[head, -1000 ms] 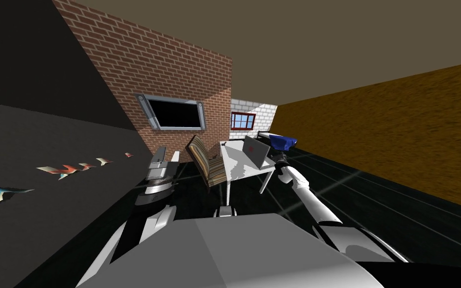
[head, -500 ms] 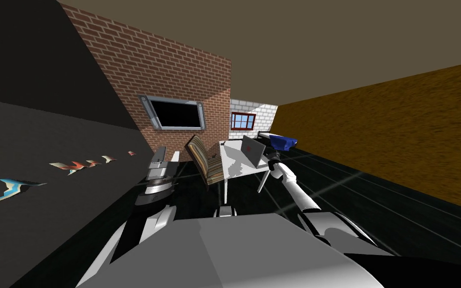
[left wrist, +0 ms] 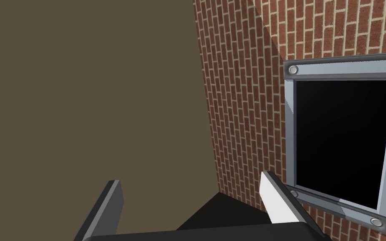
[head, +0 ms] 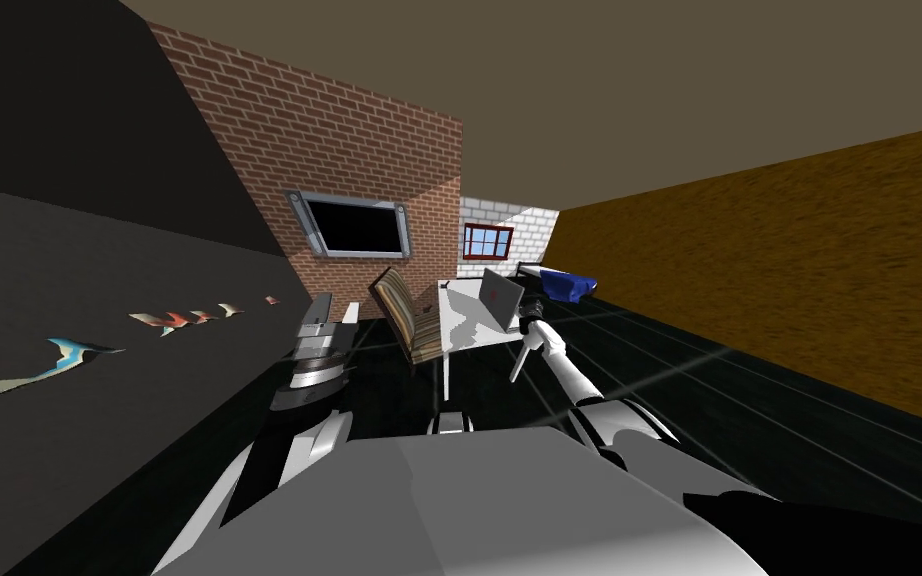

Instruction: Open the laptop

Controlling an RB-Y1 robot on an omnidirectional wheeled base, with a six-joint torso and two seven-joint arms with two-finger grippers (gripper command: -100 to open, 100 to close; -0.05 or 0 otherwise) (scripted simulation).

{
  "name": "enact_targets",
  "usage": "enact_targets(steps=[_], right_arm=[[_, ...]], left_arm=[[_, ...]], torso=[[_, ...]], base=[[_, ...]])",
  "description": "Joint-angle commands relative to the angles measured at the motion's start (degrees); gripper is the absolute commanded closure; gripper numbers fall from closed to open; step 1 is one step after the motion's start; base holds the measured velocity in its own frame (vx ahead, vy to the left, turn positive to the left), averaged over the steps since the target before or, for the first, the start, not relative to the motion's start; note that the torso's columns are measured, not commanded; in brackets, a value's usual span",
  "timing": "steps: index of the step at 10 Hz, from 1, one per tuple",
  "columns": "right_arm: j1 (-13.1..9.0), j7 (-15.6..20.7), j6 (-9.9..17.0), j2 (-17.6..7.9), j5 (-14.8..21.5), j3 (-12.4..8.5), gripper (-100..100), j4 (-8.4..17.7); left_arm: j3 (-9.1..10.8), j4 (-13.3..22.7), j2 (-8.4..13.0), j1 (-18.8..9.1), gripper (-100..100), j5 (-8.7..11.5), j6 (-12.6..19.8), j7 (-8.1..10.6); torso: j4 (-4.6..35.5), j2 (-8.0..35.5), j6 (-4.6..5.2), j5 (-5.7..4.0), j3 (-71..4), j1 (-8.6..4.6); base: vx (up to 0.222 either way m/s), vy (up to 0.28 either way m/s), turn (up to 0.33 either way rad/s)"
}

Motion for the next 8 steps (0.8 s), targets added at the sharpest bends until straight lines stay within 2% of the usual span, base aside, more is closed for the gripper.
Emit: enact_targets(steps=[1,3,4,5,6,7,8], right_arm=[[-4.44,0.97,2.91,3.24,1.47,2.17,-100,3.35],[-7.13,0.97,2.91,3.24,1.47,2.17,-100,3.35],[-9.27,3.17,5.91,6.08,3.05,5.08,-100,6.07],[-11.18,3.17,7.1,7.43,3.05,5.79,-100,7.49],[-13.47,3.17,7.1,7.65,3.05,5.79,-100,7.49],[-14.17,3.17,7.1,7.65,3.05,5.79,-100,7.49],[-16.23,5.38,10.25,10.34,4.63,8.6,-100,9.55]], left_arm=[[0.01,0.0,0.0,0.0,0,0.0,0.0,0.0],[0.0,0.0,0.0,0.02,0,0.0,0.0,0.0],[0.0,0.0,-0.01,0.02,0,0.0,0.0,0.0],[0.01,0.0,0.01,0.01,0,0.0,0.0,0.0],[0.01,0.01,0.01,0.0,0,0.0,0.0,0.0],[0.0,0.01,0.0,0.01,0,0.0,0.0,0.0],[0.0,0.0,-0.01,0.01,0,0.0,0.0,0.0]], torso=[[0.04,0.02,0.05,-0.07,0.04,-0.22],[-0.04,-0.26,0.04,0.05,-0.15,0.19],[-0.05,-0.25,0.01,0.07,-0.14,0.26],[-0.04,-0.1,-0.13,-0.09,-0.05,-0.27],[-0.01,0.08,-0.07,-0.15,0.06,-0.3],[0.04,0.01,0.01,0.01,0.04,0.16],[-0.03,-0.21,0.02,0.11,-0.1,0.41]], base=[[-0.054,-0.109,0.004],[-0.007,-0.03,-0.013],[-0.053,-0.169,0.065],[-0.127,-0.205,0.078],[-0.109,-0.087,0.02],[-0.038,-0.01,-0.012],[-0.092,-0.14,0.062]])
